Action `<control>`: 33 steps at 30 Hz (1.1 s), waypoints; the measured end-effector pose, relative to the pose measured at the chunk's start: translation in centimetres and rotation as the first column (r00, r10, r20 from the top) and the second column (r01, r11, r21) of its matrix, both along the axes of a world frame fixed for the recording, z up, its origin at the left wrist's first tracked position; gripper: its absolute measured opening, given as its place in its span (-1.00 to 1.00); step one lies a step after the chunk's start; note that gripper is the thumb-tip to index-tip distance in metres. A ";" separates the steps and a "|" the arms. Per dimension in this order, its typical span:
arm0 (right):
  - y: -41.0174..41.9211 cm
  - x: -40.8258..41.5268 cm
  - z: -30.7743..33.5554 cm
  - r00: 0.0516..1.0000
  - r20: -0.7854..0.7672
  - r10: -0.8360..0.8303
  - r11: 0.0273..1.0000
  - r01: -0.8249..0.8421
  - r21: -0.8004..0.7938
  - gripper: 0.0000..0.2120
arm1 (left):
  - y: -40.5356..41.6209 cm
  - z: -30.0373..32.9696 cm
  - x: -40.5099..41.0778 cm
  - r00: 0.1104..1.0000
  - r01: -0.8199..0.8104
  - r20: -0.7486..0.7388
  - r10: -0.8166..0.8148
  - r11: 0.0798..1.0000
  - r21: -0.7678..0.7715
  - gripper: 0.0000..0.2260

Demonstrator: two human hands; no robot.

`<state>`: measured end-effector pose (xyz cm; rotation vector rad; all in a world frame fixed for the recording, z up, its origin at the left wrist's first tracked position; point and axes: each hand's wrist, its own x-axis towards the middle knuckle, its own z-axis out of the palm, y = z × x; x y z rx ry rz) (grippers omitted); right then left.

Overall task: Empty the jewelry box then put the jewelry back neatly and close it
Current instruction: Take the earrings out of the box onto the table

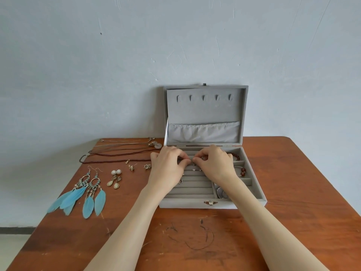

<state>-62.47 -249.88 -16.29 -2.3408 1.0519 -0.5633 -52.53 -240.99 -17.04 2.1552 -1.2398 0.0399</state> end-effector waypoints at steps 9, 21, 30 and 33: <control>1.0 -1.1 0.6 0.981 0.190 0.047 0.997 -0.057 0.045 -0.91 | 2.2 1.7 -0.4 0.993 0.031 -0.101 -0.055 0.973 -0.228 -0.93; 7.7 4.6 1.3 0.929 -0.029 0.369 0.912 -0.368 -0.179 -0.85 | 11.1 2.0 6.4 0.969 -0.199 -0.118 0.216 0.970 0.140 -0.90; 8.6 6.2 0.7 0.924 -0.125 0.362 0.916 -0.377 -0.133 -0.87 | 9.9 0.5 6.5 0.991 -0.137 0.028 0.135 0.951 0.278 -0.90; 8.4 6.2 0.6 0.920 -0.144 0.365 0.914 -0.384 -0.132 -0.88 | 9.6 0.2 6.4 0.991 -0.130 0.035 0.125 0.954 0.269 -0.90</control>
